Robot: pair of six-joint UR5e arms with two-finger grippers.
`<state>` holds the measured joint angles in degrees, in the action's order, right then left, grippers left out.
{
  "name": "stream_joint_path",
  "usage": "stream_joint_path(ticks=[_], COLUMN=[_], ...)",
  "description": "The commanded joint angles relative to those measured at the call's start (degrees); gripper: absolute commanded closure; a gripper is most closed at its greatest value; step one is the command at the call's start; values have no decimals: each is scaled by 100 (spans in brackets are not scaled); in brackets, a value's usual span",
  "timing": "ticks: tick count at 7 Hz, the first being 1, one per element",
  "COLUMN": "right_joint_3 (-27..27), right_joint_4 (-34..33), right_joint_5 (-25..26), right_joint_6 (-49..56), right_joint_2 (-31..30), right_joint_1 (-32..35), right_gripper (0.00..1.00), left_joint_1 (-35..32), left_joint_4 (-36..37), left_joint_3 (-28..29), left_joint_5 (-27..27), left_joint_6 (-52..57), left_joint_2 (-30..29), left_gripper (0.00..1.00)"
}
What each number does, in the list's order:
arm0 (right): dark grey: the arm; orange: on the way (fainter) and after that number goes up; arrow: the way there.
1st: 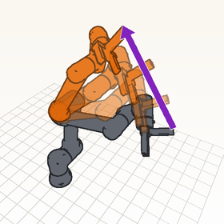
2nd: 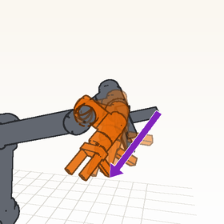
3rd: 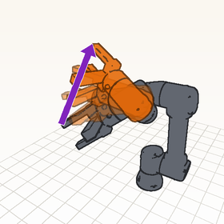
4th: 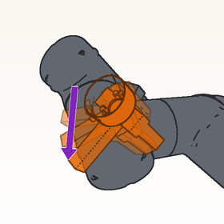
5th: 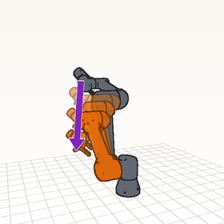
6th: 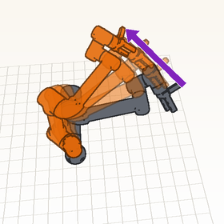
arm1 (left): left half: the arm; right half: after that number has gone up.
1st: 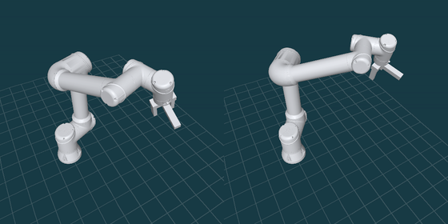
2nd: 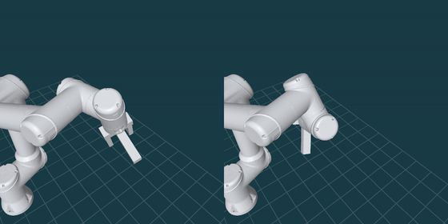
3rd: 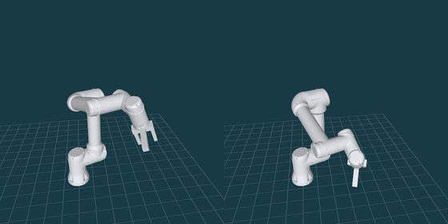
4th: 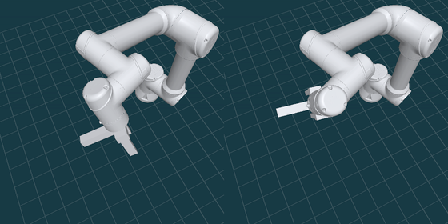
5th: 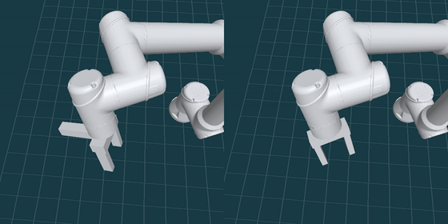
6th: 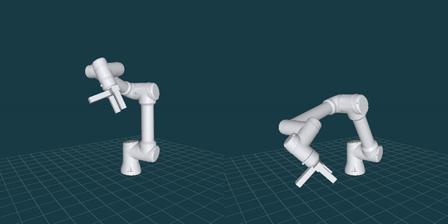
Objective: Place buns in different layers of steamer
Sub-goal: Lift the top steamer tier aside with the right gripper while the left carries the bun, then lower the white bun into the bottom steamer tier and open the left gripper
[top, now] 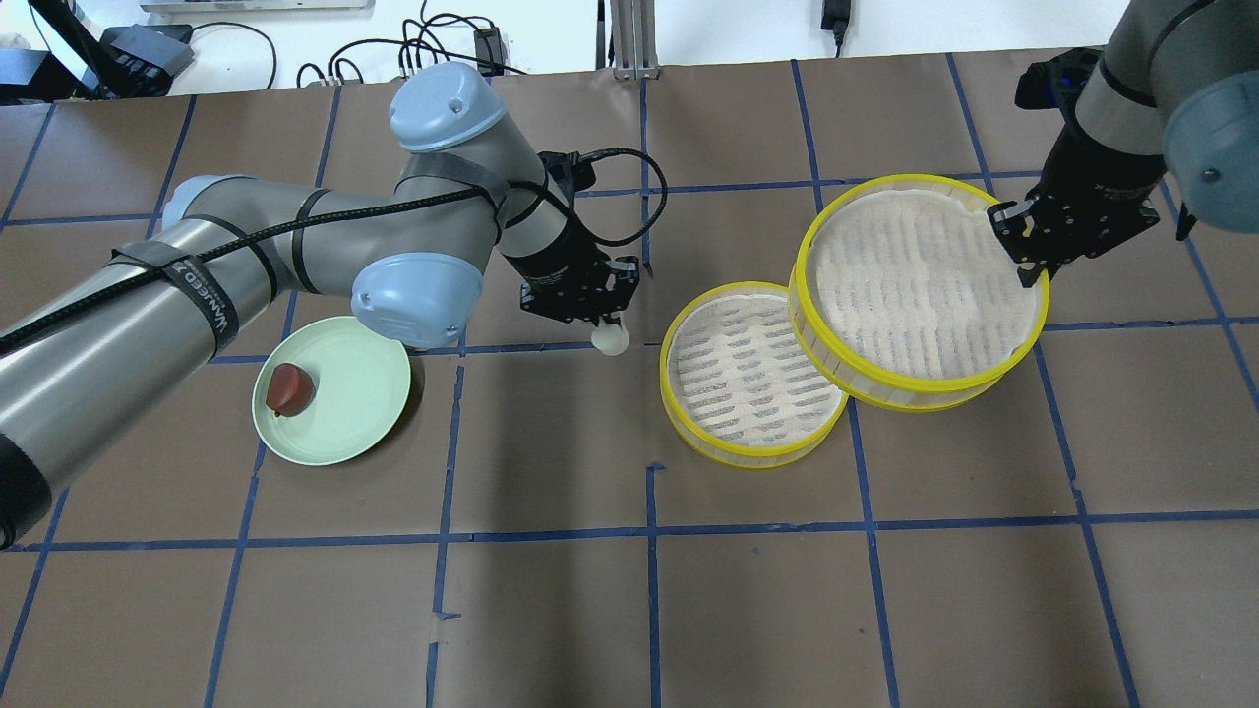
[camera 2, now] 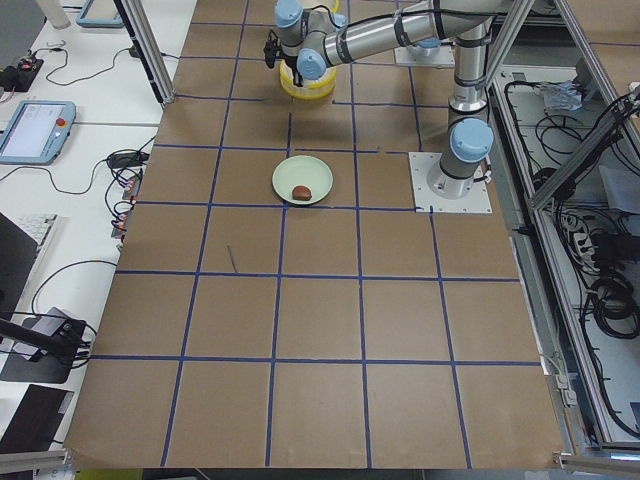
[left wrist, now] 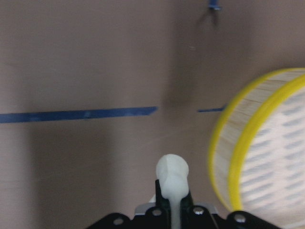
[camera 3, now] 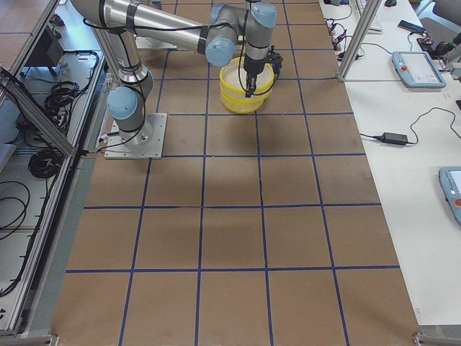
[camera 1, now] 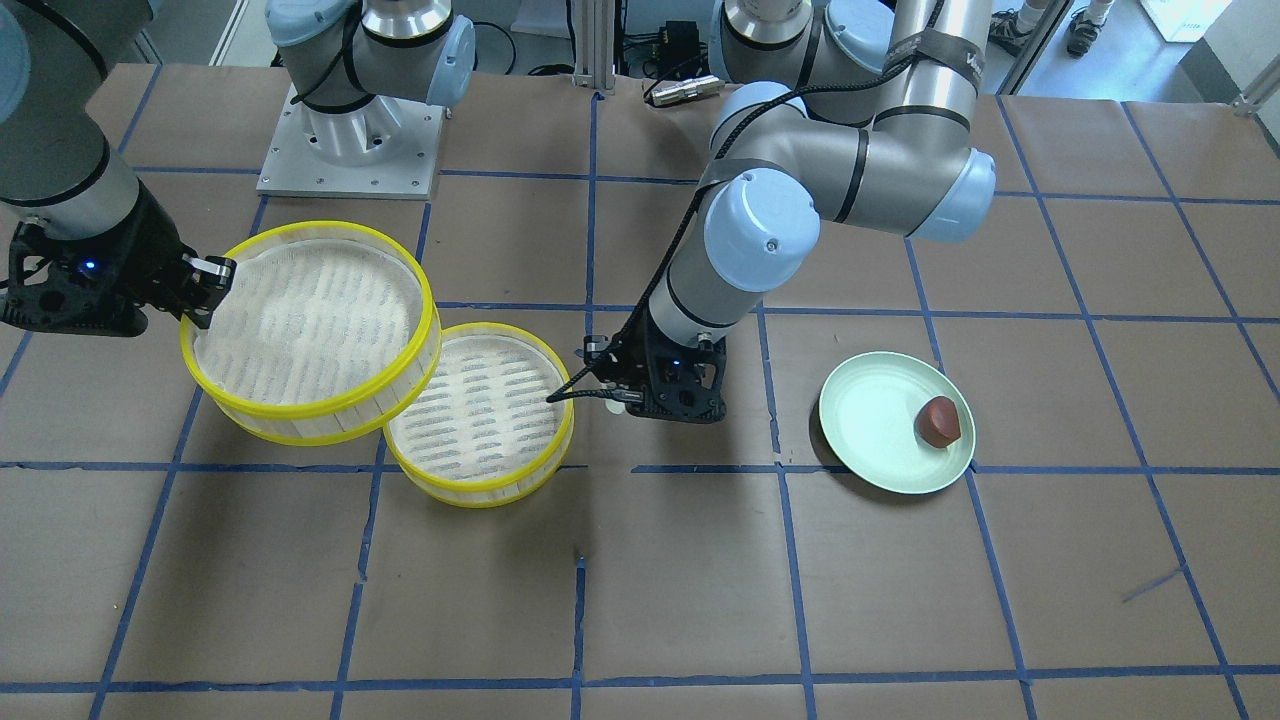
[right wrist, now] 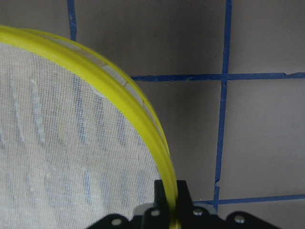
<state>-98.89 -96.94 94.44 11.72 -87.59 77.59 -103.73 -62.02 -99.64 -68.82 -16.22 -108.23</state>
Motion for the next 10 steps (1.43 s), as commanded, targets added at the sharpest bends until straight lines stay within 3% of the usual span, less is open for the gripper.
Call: stream_joint_path(ticks=[1, 2, 3, 4, 10], right_joint_3=[-16, -25, -25, -25, -25], right_joint_4=[35, 35, 35, 35, 26], right_joint_5=[-40, -40, -40, -40, -40], right_joint_6=[67, 58, 58, 58, 32], right_joint_2=[-30, -30, -30, -30, -30], right_joint_1=[-34, -25, -16, 2, 28], right_gripper=[86, 86, 86, 86, 86], left_joint_1=[-505, -621, -622, -622, -649], left_joint_4=[1078, 1461, 1456, 1439, 1377], left_joint_3=[85, 199, 269, 270, 279], left_joint_5=[764, 704, 607, 580, 378], left_joint_6=[-1053, -1363, -1410, -1402, -1411], left_joint_2=[-581, -864, -893, -884, -805], left_gripper=[88, 39, 14, 8, 8])
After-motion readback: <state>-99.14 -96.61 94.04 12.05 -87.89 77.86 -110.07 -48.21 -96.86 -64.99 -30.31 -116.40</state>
